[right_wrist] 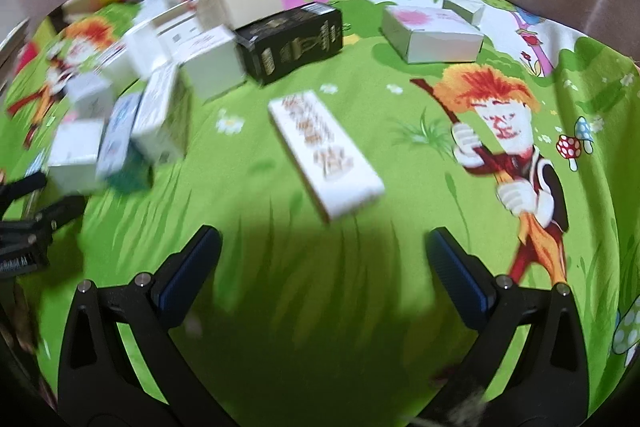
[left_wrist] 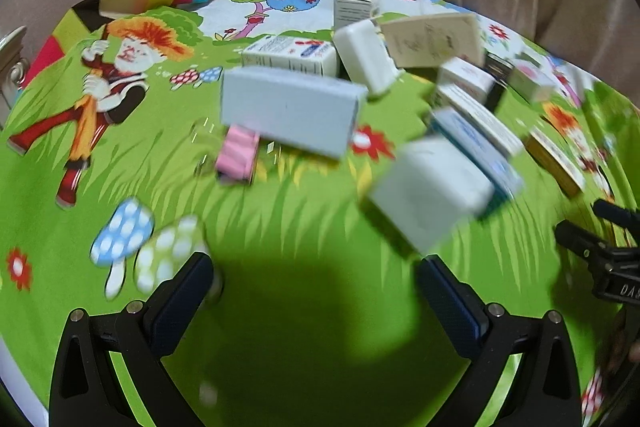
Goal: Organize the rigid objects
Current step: 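Grasp the white box with the left tool while the right tool grasps the white DING ZHI DENTAL box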
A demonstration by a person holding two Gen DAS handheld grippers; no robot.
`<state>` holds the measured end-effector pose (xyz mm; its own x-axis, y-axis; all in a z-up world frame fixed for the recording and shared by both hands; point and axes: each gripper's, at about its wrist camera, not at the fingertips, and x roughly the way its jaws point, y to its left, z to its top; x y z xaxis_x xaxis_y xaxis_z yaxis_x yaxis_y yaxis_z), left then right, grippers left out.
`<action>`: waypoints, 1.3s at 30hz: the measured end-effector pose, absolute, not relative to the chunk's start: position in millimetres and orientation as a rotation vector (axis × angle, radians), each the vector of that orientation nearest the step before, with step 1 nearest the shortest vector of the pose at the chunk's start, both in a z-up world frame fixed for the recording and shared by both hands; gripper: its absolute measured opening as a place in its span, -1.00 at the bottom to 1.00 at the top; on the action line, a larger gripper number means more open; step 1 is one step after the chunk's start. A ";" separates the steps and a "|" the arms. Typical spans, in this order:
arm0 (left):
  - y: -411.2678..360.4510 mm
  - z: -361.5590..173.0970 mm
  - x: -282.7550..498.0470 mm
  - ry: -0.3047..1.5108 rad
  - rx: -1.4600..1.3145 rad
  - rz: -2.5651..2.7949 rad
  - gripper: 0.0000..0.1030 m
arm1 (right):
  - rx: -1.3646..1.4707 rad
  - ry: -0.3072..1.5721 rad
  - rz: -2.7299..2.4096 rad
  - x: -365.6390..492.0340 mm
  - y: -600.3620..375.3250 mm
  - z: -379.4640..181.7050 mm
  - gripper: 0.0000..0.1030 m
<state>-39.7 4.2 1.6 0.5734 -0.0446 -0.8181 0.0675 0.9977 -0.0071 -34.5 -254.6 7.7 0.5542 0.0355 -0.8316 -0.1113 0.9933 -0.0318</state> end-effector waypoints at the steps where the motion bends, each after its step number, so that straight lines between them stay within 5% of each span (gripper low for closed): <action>1: 3.2 1.4 -49.8 0.948 0.039 -0.090 1.00 | -0.092 0.978 0.104 -42.9 -258.1 7.3 1.00; 10: -40.8 13.3 -28.1 0.886 0.203 -0.286 1.00 | -0.134 0.978 0.180 -78.7 -278.8 10.0 1.00; 12: -54.5 11.3 -12.8 0.898 0.253 -0.335 0.81 | -0.138 0.981 0.186 -75.4 -279.3 10.0 1.00; 14: -60.8 8.9 -8.1 0.910 0.254 -0.394 0.18 | -0.142 0.983 0.195 -72.5 -279.6 10.1 1.00; 15: -60.2 8.8 -9.4 0.918 0.229 -0.418 0.15 | -0.147 0.983 0.206 -68.0 -280.0 9.9 1.00; 25: -21.4 8.3 -41.8 0.887 0.143 -0.337 0.17 | -0.184 0.996 0.280 6.5 -259.8 6.3 1.00; 27: -21.0 7.8 -40.5 0.890 0.144 -0.338 0.28 | -0.187 0.990 0.307 21.7 -255.6 5.6 1.00; 30: -23.7 5.2 -37.8 0.915 0.165 -0.330 0.73 | -0.203 0.977 0.320 29.0 -251.0 4.7 1.00; 33: -19.1 4.8 -35.6 0.919 0.141 -0.297 0.74 | -0.218 0.932 0.362 16.4 -246.6 9.3 0.48; 35: -16.0 6.5 -38.4 0.895 0.129 -0.268 0.29 | -0.225 0.903 0.367 -0.2 -241.7 11.6 -0.08; 37: -13.8 6.9 -41.2 0.881 0.121 -0.269 0.13 | -0.224 0.893 0.342 -11.1 -237.1 12.8 -0.33; 39: -14.1 6.8 -41.0 0.879 0.126 -0.265 0.13 | -0.235 0.888 0.322 -20.1 -233.3 12.9 -0.33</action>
